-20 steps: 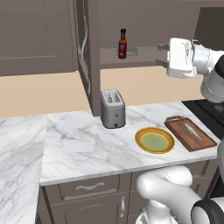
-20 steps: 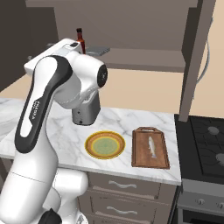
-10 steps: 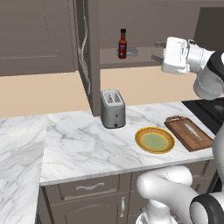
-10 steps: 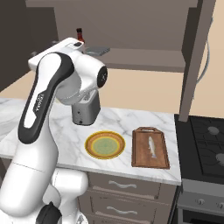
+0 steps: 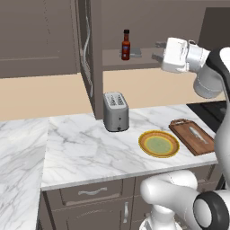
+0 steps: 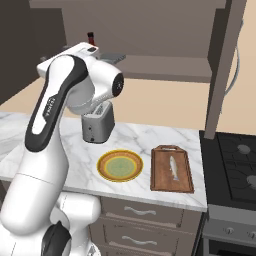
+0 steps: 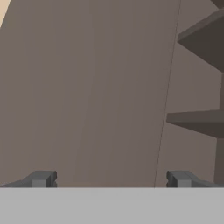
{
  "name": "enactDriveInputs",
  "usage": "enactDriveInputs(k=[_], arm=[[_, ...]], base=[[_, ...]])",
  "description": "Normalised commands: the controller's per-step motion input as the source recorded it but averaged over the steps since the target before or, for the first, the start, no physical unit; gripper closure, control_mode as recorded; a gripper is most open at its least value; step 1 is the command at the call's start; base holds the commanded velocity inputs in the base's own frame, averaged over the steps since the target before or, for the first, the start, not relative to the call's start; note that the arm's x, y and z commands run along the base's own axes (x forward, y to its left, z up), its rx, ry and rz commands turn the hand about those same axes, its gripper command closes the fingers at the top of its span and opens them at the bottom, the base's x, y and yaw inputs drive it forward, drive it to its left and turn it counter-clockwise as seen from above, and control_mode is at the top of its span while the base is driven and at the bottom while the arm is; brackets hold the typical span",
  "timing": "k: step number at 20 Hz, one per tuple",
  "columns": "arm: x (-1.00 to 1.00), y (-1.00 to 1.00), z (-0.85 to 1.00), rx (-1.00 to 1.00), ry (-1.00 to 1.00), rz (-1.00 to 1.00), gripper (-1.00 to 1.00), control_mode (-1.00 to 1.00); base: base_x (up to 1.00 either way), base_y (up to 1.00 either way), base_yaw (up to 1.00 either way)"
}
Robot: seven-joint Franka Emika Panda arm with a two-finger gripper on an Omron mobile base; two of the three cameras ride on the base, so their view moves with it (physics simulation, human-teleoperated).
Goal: Pick the fish from the plate and place it on the cutting board. Then pick the condiment bottle from the cabinet and place it next to the cutting board.
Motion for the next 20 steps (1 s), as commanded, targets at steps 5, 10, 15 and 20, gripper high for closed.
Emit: enactDriveInputs(k=[5, 10, 15, 20], arm=[[0.2, -0.06, 0.0, 0.0, 0.0, 0.0, -1.0, -1.0], [0.25, -0.03, 0.0, 0.0, 0.0, 0.0, -1.0, -1.0], [0.14, 0.0, 0.0, 0.0, 0.0, 0.0, -1.0, -1.0], [0.11, 0.0, 0.0, 0.0, 0.0, 0.0, -1.0, -1.0]], base=[[0.0, 0.0, 0.0], [0.0, 0.0, 0.0], [0.0, 0.0, 0.0], [0.0, 0.0, 0.0]])
